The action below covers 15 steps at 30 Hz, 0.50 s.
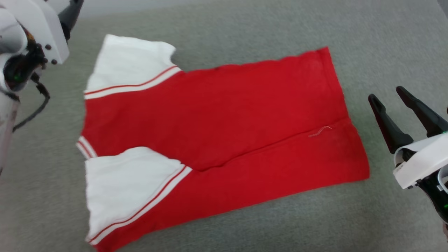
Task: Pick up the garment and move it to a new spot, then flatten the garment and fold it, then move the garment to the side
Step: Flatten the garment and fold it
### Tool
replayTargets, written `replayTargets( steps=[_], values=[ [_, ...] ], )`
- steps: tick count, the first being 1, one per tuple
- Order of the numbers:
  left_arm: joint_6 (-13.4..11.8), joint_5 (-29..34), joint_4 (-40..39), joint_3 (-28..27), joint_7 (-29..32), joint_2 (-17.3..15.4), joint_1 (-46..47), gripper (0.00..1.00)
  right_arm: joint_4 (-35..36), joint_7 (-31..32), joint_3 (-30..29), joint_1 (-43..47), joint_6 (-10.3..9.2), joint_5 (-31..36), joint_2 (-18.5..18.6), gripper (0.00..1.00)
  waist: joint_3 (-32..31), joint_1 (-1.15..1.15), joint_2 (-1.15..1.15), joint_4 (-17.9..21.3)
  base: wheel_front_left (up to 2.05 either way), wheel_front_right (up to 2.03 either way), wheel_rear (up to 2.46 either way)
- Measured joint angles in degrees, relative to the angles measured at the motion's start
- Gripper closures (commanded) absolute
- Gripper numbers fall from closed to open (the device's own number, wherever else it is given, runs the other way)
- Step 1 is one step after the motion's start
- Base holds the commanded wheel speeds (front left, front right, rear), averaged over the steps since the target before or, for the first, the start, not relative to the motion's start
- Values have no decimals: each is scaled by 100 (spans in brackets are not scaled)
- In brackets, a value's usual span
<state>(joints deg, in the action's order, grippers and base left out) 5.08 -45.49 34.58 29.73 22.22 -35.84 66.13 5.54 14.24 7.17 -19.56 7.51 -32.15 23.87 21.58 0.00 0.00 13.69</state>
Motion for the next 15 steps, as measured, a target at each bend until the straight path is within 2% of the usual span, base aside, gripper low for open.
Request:
replayTargets(
  steps=[5, 15],
  values=[
    [186, 26, 1001, 460, 818, 129, 581, 0, -65, -81, 242, -119, 0, -122, 25, 0, 311, 0, 0, 340, 0, 0, 0],
    [209, 27, 2249, 883, 2349, 68, 1425, 0, -104, -199, 482, -226, 0, -263, 86, 0, 919, 0, 0, 840, 0, 0, 0]
  ],
)
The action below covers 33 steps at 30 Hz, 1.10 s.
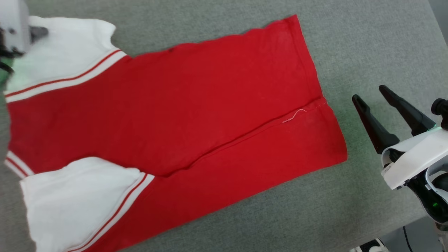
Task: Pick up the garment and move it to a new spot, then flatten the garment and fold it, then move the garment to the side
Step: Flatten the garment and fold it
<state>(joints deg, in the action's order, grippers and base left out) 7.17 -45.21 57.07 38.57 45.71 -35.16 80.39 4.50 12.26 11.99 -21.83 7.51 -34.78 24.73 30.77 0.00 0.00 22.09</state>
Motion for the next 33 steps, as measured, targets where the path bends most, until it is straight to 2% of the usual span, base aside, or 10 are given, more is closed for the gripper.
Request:
replayTargets(
  steps=[8, 10, 11, 12, 16, 19, 23, 28, 33],
  values=[
    [-7, -278, 350, -104, 533, 59, 430, 0, -40, -38, 21, -27, 0, -51, 22, 0, 239, 0, 0, 169, 0, 0, 0],
    [-7, -285, 323, -48, 638, 87, 471, 55, -30, -5, 43, -129, 0, -64, 49, 0, 247, 0, 0, 146, 0, 0, 0],
    [-7, -305, 307, -25, 681, 105, 490, 92, -22, 23, 64, -203, 0, -65, 82, 0, 252, 0, 0, 132, 0, 0, 0],
    [-5, -343, 283, -13, 698, 121, 495, 100, -18, 46, 82, -282, 0, -99, 109, 0, 258, 0, 0, 118, 0, 0, 0],
    [-2, -448, 129, 66, 717, 246, 497, 100, -126, 229, 159, -784, 0, -247, 189, 0, 291, 0, 0, 45, 0, 0, 0],
    [-2, -556, -9, 118, 639, 260, 477, 100, -441, 647, 410, -1290, 0, -410, 237, 0, 305, 0, 0, -33, 0, 0, 0],
    [-2, -679, -196, 215, 547, 331, 472, 100, -1071, 1495, 1028, -2166, 0, -740, 404, 0, 318, 0, 0, -168, 0, 0, 0],
    [15, -846, -403, 366, 535, 513, 513, 100, -2142, 2170, 1463, -3450, 0, -879, 433, 0, 364, 0, 0, -396, 0, 0, 0],
    [15, -995, -594, 556, 439, 694, 539, 100, -3032, 2711, 2024, -4179, 0, -1085, 399, 0, 412, 0, 0, -662, 0, 0, 0]
  ],
)
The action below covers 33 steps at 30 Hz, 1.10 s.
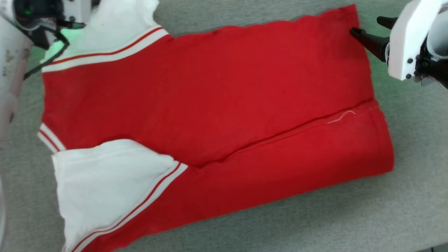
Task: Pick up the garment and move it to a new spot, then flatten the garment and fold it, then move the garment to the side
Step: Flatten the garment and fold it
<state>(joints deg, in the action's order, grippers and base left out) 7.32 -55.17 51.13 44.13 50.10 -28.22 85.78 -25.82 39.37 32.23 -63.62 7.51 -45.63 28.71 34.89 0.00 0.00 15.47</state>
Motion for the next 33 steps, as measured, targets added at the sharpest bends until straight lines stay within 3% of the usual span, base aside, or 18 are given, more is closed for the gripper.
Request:
replayTargets(
  steps=[6, 12, 13, 14, 15, 26, 33],
  values=[
    [8, -224, -108, 190, -80, 96, 14, 100, -601, 182, 650, -433, 0, -105, 31, 0, 33, 0, 0, -261, 0, 0, 0],
    [18, -445, -190, 382, -187, 114, -10, 100, -1092, -323, 877, -627, 1, -258, 36, 2, 1, 0, 0, -393, 0, 0, 0],
    [18, -486, -198, 415, -214, 121, -18, 100, -1145, -370, 928, -630, 1, -289, 38, 52, -14, 0, 0, -408, 0, 0, 0],
    [18, -517, -214, 446, -234, 126, -38, 100, -1194, -453, 960, -630, 1, -338, 41, 82, -34, 0, 0, -422, 0, 0, 0],
    [16, -578, -242, 475, -278, 130, -69, 100, -1256, -549, 985, -630, 1, -394, 43, 100, -60, 0, 0, -434, 0, 0, 0],
    [18, -1304, -953, 778, -1103, 38, -788, 100, -1367, -1093, 1629, -214, 1, -869, 368, 100, -688, 0, 0, -632, 0, 0, 0],
    [18, -1900, -2194, 990, -1739, -527, -1612, 100, -701, -1437, 2024, 488, 1, -1237, 994, 100, -1373, 0, 0, -810, 0, 0, 0]
  ],
)
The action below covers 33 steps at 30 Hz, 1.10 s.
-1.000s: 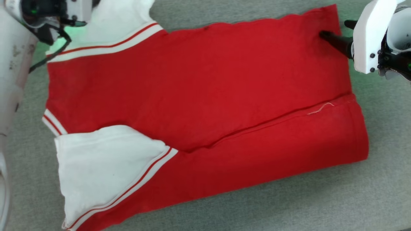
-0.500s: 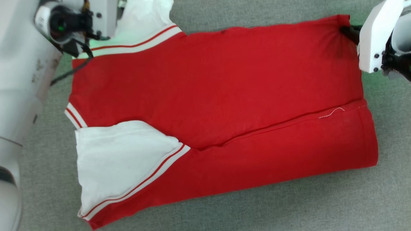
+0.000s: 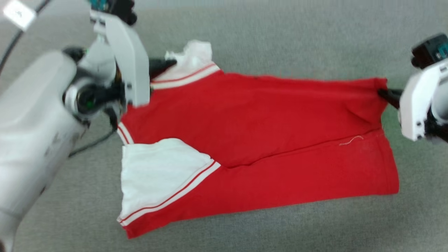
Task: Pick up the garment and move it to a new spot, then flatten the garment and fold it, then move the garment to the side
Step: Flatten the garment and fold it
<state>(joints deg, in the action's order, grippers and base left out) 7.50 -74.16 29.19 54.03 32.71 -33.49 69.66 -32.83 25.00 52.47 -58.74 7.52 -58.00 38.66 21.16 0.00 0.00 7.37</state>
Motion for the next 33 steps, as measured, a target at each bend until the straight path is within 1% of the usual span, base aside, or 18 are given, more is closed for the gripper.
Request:
replayTargets(
  steps=[5, 9, 13, 16, 20, 26, 30, 33],
  values=[
    [0, -293, -1224, 132, -538, -639, -790, 100, 697, -268, 111, 571, 0, -254, 581, 100, -480, 0, 0, -142, 0, 0, 0],
    [0, -349, -1971, 167, -1026, -1114, -1358, 100, 1205, -441, 51, 1043, -1, -405, 1126, 100, -786, 0, 0, -300, 0, 0, 0],
    [-4, -363, -2609, 188, -1399, -1516, -1912, 100, 1675, -527, -60, 1434, -1, -492, 1446, 100, -966, 0, 0, -492, 0, 0, 0],
    [-140, -293, -3038, 241, -1635, -1682, -2262, 100, 1926, -561, -186, 1763, -1, -501, 1646, 100, -1038, 0, 0, -623, 0, 0, 0],
    [-405, -281, -3473, 234, -1996, -1903, -2704, 100, 2197, -523, -349, 2139, -1, -508, 1785, 100, -1072, 0, 0, -717, 0, 0, 0],
    [-706, -367, -3871, 230, -2466, -2180, -3348, 100, 2421, -393, -686, 2666, -1, -513, 1941, 100, -1004, 0, 0, -693, 0, 0, 0],
    [-804, -444, -3980, 272, -2732, -2221, -3708, 100, 2484, -257, -838, 2920, -1, -479, 1853, 100, -941, 0, 0, -660, 0, 0, 0],
    [-849, -456, -3976, 345, -2846, -2114, -3860, 100, 2414, -230, -987, 3076, -1, -430, 1701, 100, -866, 0, 0, -665, 0, 0, 0]
  ],
)
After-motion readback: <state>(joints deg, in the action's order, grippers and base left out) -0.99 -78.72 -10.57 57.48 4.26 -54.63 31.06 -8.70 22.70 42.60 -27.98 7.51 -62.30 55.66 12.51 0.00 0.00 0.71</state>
